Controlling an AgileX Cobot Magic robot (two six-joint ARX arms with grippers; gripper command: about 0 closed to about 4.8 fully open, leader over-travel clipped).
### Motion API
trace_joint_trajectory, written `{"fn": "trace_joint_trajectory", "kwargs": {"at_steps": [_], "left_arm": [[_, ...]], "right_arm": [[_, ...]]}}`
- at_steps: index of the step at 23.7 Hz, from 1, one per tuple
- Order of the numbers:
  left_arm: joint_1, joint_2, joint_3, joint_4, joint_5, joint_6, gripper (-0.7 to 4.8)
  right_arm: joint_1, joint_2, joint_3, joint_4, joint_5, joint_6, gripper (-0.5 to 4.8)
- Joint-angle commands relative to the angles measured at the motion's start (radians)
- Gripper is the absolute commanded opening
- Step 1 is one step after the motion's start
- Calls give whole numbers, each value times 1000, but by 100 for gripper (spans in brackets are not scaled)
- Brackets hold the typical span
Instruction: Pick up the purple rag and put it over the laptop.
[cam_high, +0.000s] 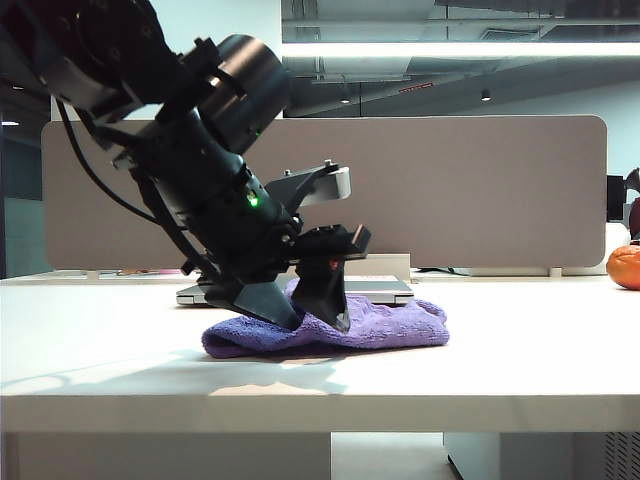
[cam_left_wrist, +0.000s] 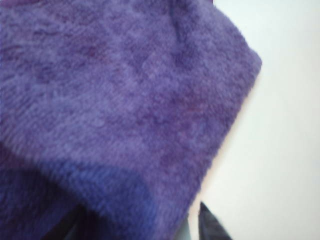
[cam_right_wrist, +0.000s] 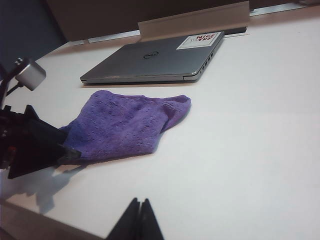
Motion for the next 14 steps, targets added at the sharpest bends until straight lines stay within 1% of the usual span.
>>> {"fn": "trace_joint_trajectory", "kwargs": {"at_steps": [1,2,3,4,6,9,10,12,14], "left_arm": [[-3,11,3,51,-3,-4,257],[-3,13,3,55,-3,-3,228],[-3,17,3,58,-4,-3,177],[-3,21,3,61,-3,-3,138],[-3,25,3,63,-3,-3,85],[-3,25,3,76,-3,-3,75],[-3,24,3,86,-3,-3,60],[-3,24,3,114,-3,-3,-5],[-2,23,3,150,-3,-3,-6]], "right_arm": [[1,-2,-3,14,-1,2,22],[1,-2,-3,14,-1,2,22],[1,-2,-3,14,-1,2,22],[1,-2,-3,14,-1,2,22],[1,-2,-3,14,-1,2,22],[1,-2,-3,14,0,2,22],[1,-2,-3,14,0,2,22],[1,-2,-3,14,0,2,22],[1,-2,-3,14,0,2,22]]}}
